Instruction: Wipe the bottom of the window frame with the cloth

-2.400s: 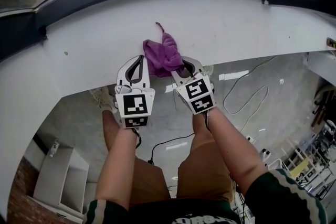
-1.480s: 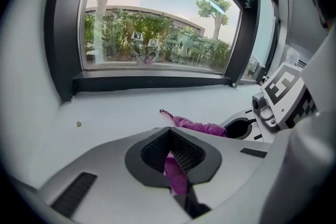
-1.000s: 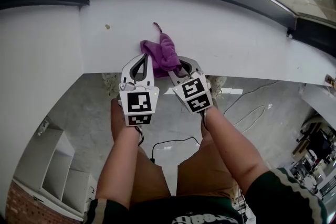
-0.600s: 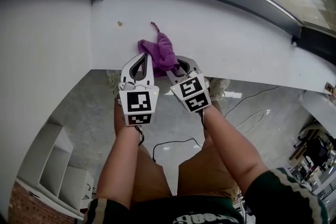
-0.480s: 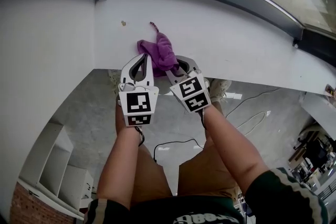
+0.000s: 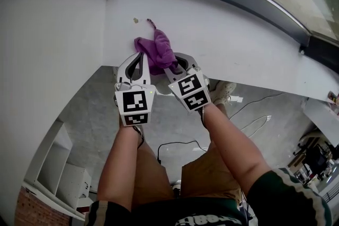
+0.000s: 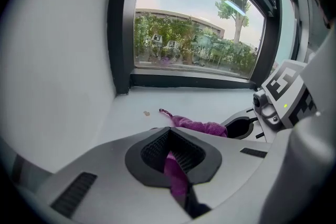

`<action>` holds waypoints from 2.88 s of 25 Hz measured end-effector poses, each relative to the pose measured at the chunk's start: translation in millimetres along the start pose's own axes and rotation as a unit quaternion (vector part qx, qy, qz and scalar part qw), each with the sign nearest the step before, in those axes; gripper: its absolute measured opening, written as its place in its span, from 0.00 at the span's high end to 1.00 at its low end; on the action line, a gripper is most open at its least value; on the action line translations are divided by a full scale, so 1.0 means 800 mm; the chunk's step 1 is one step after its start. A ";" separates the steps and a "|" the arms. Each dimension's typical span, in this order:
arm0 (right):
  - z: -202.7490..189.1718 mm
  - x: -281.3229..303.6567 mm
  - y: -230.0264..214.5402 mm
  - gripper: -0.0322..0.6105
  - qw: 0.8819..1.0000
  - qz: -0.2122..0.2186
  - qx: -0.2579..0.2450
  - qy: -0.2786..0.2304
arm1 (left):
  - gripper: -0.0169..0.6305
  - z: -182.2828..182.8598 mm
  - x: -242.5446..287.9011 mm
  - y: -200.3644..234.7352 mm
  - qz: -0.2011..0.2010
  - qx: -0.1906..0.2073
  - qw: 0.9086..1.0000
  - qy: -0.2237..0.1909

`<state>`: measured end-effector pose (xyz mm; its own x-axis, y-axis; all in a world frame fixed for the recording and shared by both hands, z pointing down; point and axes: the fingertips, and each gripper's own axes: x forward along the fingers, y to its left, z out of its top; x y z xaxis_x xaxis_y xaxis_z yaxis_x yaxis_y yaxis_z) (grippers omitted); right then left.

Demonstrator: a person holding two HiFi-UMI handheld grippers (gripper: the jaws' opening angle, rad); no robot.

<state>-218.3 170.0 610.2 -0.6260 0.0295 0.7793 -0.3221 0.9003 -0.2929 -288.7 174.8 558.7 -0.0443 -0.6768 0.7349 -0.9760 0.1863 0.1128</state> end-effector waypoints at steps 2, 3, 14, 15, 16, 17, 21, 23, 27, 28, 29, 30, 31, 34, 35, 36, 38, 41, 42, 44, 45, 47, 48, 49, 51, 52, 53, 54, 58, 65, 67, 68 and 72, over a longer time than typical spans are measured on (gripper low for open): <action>0.006 0.006 0.007 0.79 1.000 0.005 -0.004 -0.001 | 0.96 -0.003 -0.004 0.013 0.009 -0.004 1.000 0.001; 0.008 0.010 0.011 0.79 1.000 0.007 -0.006 -0.001 | 0.96 -0.004 -0.007 0.019 0.012 -0.005 1.000 0.001; 0.035 0.043 0.059 0.79 0.999 0.040 -0.012 0.007 | 0.96 -0.019 -0.036 0.071 0.043 -0.026 0.999 0.003; 0.037 0.046 0.062 0.79 0.999 0.043 -0.012 0.007 | 0.96 -0.020 -0.036 0.073 0.044 -0.027 0.999 0.003; 0.038 0.049 0.064 0.79 0.999 0.046 -0.013 0.007 | 0.96 -0.021 -0.036 0.073 0.045 -0.028 0.999 0.004; 0.039 0.051 0.066 0.79 0.999 0.048 -0.015 0.007 | 0.96 -0.022 -0.035 0.073 0.046 -0.030 0.998 0.004; 0.048 0.065 0.079 0.79 0.998 0.059 -0.017 0.004 | 0.96 -0.027 -0.037 0.083 0.051 -0.036 0.998 0.003; 0.055 0.073 0.090 0.79 0.998 0.068 -0.018 0.002 | 0.96 -0.031 -0.041 0.093 0.058 -0.040 0.998 0.004; 0.067 0.084 0.106 0.79 0.995 0.073 -0.067 0.002 | 0.96 -0.036 -0.049 0.110 0.071 -0.048 0.996 0.004; 0.069 0.087 0.110 0.79 0.994 0.077 -0.073 0.002 | 0.96 -0.037 -0.051 0.112 0.072 -0.048 0.996 0.003; 0.072 0.089 0.113 0.79 0.994 0.083 -0.076 0.003 | 0.96 -0.037 -0.052 0.114 0.072 -0.046 0.996 0.004; 0.074 0.092 0.117 0.79 0.993 0.087 -0.078 0.004 | 0.96 -0.039 -0.054 0.116 0.073 -0.044 0.996 0.005; 0.077 0.094 0.120 0.79 0.993 0.091 -0.081 0.005 | 0.96 -0.041 -0.055 0.117 0.074 -0.045 0.996 0.006; 0.082 0.099 0.128 0.79 0.991 0.099 -0.086 0.004 | 0.96 -0.046 -0.058 0.120 0.078 -0.051 0.996 0.007; 0.082 0.100 0.130 0.79 0.991 0.104 -0.088 0.004 | 0.96 -0.047 -0.058 0.121 0.078 -0.052 0.996 0.007; 0.083 0.100 0.131 0.79 0.990 0.108 -0.091 0.003 | 0.96 -0.047 -0.058 0.120 0.077 -0.052 0.996 0.007; 0.085 0.100 0.129 0.79 0.990 0.108 -0.095 0.000 | 0.96 -0.048 -0.058 0.120 0.075 -0.053 0.996 0.006; 0.091 0.098 0.117 0.79 0.990 0.103 -0.092 -0.007 | 0.96 -0.047 -0.057 0.121 0.076 -0.053 0.996 0.005; 0.093 0.097 0.112 0.79 0.991 0.102 -0.088 -0.009 | 0.96 -0.046 -0.057 0.121 0.078 -0.052 0.996 0.005; 0.096 0.096 0.102 0.79 0.992 0.100 -0.075 -0.012 | 0.96 -0.043 -0.056 0.119 0.080 -0.049 0.996 0.005; 0.098 0.095 0.096 0.79 0.993 0.098 -0.070 -0.013 | 0.96 -0.041 -0.054 0.117 0.080 -0.048 0.996 0.004; 0.104 0.095 0.086 0.79 0.993 0.094 -0.068 -0.015 | 0.96 -0.035 -0.049 0.115 0.078 -0.046 0.996 0.001; 0.108 0.095 0.082 0.79 0.993 0.093 -0.070 -0.017 | 0.96 -0.032 -0.046 0.115 0.076 -0.045 0.996 -0.001; 0.111 0.094 0.079 0.79 0.993 0.091 -0.073 -0.019 | 0.96 -0.028 -0.043 0.115 0.076 -0.044 0.996 -0.003; 0.119 0.094 0.074 0.79 0.993 0.089 -0.077 -0.023 | 0.96 -0.021 -0.036 0.116 0.076 -0.043 0.996 -0.006; 0.122 0.095 0.070 0.79 0.993 0.088 -0.077 -0.025 | 0.96 -0.016 -0.033 0.116 0.076 -0.042 0.996 -0.008; 0.125 0.095 0.066 0.79 0.993 0.086 -0.076 -0.028 | 0.96 -0.012 -0.029 0.116 0.075 -0.041 0.996 -0.010; 0.129 0.095 0.062 0.79 0.993 0.084 -0.076 -0.030 | 0.96 -0.006 -0.025 0.115 0.074 -0.038 0.996 -0.012; 0.148 0.094 0.044 0.79 0.994 0.072 -0.073 -0.047 | 0.96 0.020 -0.015 0.114 0.071 -0.020 0.997 -0.023; 0.184 0.093 0.019 0.79 0.993 0.060 -0.072 -0.069 | 0.96 0.052 -0.002 0.122 0.076 -0.011 0.996 -0.037; 0.194 0.094 0.010 0.79 0.993 0.055 -0.074 -0.075 | 0.96 0.059 0.000 0.125 0.079 -0.014 0.996 -0.040; 0.199 0.094 0.006 0.79 0.993 0.053 -0.074 -0.077 | 0.96 0.063 0.001 0.126 0.082 -0.013 0.996 -0.043; 0.211 0.098 -0.007 0.79 0.993 0.043 -0.070 -0.083 | 0.96 0.079 0.005 0.127 0.086 -0.006 0.995 -0.051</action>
<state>-385.4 94.3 579.6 -0.7589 0.0481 0.6495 -0.1669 0.9496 -0.2654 -401.5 146.1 531.2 -0.2319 -0.7032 0.6721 -0.9495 0.3137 0.0006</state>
